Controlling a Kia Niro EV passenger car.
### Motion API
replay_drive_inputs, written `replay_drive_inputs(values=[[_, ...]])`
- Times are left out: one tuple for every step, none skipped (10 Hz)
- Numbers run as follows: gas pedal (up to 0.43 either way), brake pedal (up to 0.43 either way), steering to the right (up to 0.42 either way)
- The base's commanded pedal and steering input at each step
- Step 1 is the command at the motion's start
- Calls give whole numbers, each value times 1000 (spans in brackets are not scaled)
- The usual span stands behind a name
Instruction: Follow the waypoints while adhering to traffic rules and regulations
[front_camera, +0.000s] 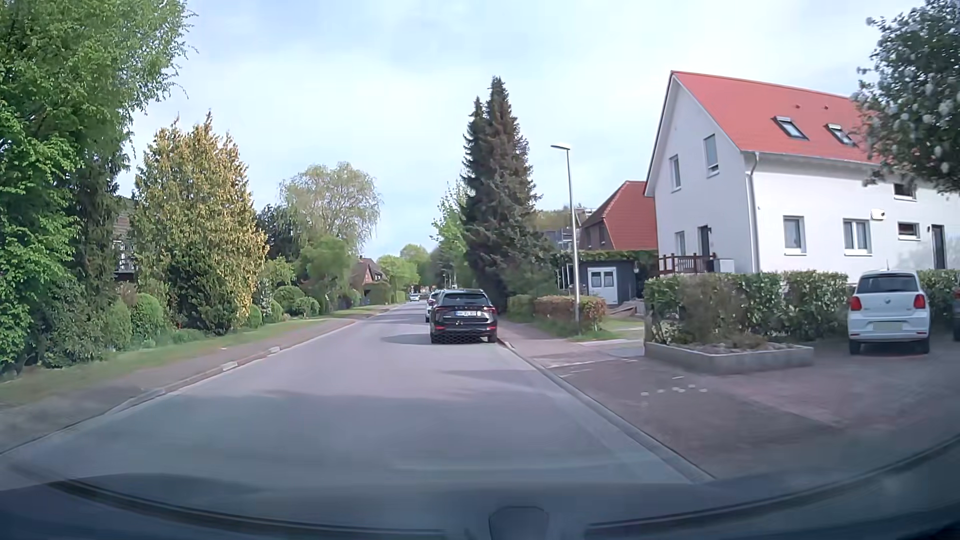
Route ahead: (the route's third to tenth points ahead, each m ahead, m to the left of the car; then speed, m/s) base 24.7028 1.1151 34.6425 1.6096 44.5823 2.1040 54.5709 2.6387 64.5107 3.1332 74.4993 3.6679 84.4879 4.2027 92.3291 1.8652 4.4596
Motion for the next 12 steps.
replay_drive_inputs(values=[[59, 0, -124], [59, 0, -124], [59, 0, -123], [59, 0, -123], [59, 0, -122], [59, 0, -125], [59, 0, -132], [59, 0, -135], [59, 0, -135], [59, 0, -135], [59, 0, -135], [59, 0, -134]])
